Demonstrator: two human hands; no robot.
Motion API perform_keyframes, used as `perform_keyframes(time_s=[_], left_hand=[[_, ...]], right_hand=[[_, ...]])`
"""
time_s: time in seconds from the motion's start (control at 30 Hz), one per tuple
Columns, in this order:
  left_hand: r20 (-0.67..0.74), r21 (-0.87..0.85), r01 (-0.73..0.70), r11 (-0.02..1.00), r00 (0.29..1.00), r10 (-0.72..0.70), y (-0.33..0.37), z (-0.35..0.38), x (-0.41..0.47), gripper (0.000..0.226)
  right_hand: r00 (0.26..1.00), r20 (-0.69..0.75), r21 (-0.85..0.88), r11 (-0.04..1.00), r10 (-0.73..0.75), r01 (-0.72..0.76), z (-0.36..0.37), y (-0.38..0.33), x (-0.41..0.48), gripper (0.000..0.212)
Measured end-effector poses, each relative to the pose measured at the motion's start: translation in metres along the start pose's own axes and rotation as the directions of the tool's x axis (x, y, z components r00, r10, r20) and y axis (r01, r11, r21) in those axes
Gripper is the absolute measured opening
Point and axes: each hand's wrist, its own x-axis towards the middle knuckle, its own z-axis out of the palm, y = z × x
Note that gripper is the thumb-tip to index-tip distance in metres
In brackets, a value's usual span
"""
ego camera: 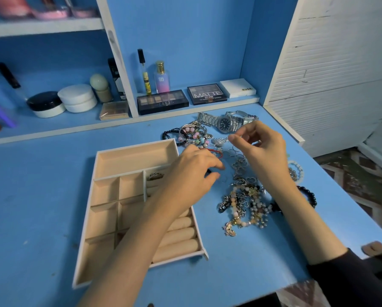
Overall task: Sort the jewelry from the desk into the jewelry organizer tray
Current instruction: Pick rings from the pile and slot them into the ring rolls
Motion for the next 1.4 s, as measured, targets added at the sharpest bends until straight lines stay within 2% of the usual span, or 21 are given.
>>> perform_keyframes(time_s=[0.07,0.17,0.63,0.83,1.07,1.23,1.4], left_hand=[[0.085,0.041,-0.011,0.999,0.996,0.007,0.002,0.000,0.003,0.026],[0.140,0.101,-0.007,0.995,0.990,-0.008,0.003,0.001,0.008,0.030],[0.200,0.073,0.061,0.995,0.977,-0.075,0.009,0.001,0.016,0.019],[0.105,-0.053,0.076,0.996,0.992,-0.070,0.011,-0.006,0.008,0.015],[-0.149,-0.107,0.128,0.986,0.978,-0.143,-0.015,-0.048,-0.027,0.005],[-0.331,-0.194,0.149,0.970,0.920,-0.207,-0.045,-0.050,-0.058,0.015],[-0.415,-0.293,0.151,0.944,0.869,-0.268,-0.053,-0.046,-0.067,0.018]], right_hand=[[1.000,-0.023,0.014,1.000,-0.001,0.001,0.001,0.002,-0.001,0.013],[1.000,-0.010,0.003,1.000,-0.007,0.007,0.002,0.003,-0.003,0.013],[1.000,0.000,0.026,1.000,-0.010,0.010,0.001,0.002,-0.003,0.012],[1.000,0.012,0.023,1.000,-0.021,0.020,0.000,0.001,-0.004,0.012],[0.998,0.064,0.027,1.000,-0.018,0.017,0.003,0.000,-0.008,0.013],[0.971,0.240,0.124,0.992,-0.015,-0.015,0.011,-0.012,-0.017,0.010],[0.876,0.480,0.114,0.993,-0.042,-0.014,0.023,-0.031,-0.033,0.009]])
